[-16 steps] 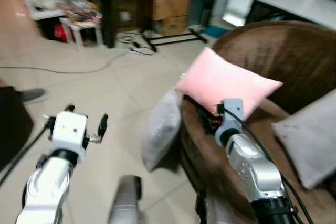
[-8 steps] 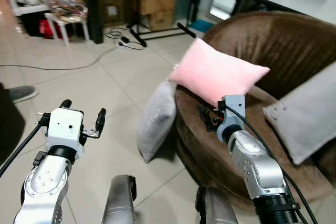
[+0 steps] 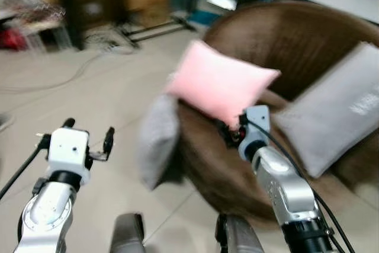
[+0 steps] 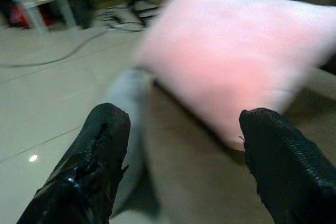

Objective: Move the pillow to the sofa from floor

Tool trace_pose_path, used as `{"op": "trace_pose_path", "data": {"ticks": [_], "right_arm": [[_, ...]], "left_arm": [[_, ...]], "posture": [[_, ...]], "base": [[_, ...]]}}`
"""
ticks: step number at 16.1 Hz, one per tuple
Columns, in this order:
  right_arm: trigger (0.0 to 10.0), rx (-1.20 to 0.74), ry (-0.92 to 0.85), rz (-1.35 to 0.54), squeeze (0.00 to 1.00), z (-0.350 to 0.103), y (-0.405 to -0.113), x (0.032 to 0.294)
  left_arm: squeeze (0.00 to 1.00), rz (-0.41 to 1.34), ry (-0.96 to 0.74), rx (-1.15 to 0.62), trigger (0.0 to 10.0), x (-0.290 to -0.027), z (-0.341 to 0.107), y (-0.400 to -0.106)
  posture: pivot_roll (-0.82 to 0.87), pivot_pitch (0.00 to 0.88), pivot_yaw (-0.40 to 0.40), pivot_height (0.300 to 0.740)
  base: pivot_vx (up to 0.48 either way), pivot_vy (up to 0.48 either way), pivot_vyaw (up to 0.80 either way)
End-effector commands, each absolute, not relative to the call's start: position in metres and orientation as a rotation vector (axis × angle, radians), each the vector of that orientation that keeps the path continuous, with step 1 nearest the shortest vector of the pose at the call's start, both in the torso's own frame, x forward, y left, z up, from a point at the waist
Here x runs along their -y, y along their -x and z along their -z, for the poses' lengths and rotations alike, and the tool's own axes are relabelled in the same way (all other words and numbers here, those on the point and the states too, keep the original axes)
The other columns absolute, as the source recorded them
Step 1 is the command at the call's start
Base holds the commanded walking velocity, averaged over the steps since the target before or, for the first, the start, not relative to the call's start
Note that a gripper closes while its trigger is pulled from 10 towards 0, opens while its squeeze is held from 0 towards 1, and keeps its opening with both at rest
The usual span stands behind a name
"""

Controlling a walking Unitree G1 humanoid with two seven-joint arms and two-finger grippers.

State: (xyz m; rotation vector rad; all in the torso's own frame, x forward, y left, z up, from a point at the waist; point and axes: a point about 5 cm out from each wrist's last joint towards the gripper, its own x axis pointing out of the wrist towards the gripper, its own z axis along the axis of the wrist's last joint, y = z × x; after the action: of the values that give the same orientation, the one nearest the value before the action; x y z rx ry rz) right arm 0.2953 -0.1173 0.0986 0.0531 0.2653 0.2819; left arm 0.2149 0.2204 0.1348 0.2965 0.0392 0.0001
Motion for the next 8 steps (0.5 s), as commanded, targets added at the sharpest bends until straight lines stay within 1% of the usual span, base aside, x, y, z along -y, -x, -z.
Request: {"op": "trace_pose_path", "data": {"ticks": [1, 3, 4, 8], "right_arm": [[10.0, -0.269, -0.02, -0.289, 0.0, -0.0959, -0.2928, 0.1245], [10.0, -0.276, -0.002, -0.348, 0.0, -0.0946, -0.2915, 0.1204], [10.0, -0.276, -0.002, -0.348, 0.0, -0.0946, -0.2915, 0.1204], [10.0, -0.279, -0.009, -0.381, 0.0, -0.0938, -0.294, 0.1151]], "left_arm": [[0.0, 0.021, -0.289, -0.026, 10.0, -0.2144, -0.135, -0.2151], [0.0, 0.009, -0.28, -0.026, 10.0, -0.2164, -0.1326, -0.2125], [0.0, 0.009, -0.28, -0.026, 10.0, -0.2164, -0.1326, -0.2125], [0.0, 0.012, -0.292, -0.029, 10.0, -0.2229, -0.1345, -0.2086]], "posture": [[0.06, 0.0, -0.058, 0.6], [0.06, 0.0, -0.042, 0.6], [0.06, 0.0, -0.042, 0.6], [0.06, 0.0, 0.005, 0.6]], "base": [[0.281, 0.0, 0.0], [0.281, 0.0, 0.0], [0.281, 0.0, 0.0], [0.284, 0.0, 0.0]]}}
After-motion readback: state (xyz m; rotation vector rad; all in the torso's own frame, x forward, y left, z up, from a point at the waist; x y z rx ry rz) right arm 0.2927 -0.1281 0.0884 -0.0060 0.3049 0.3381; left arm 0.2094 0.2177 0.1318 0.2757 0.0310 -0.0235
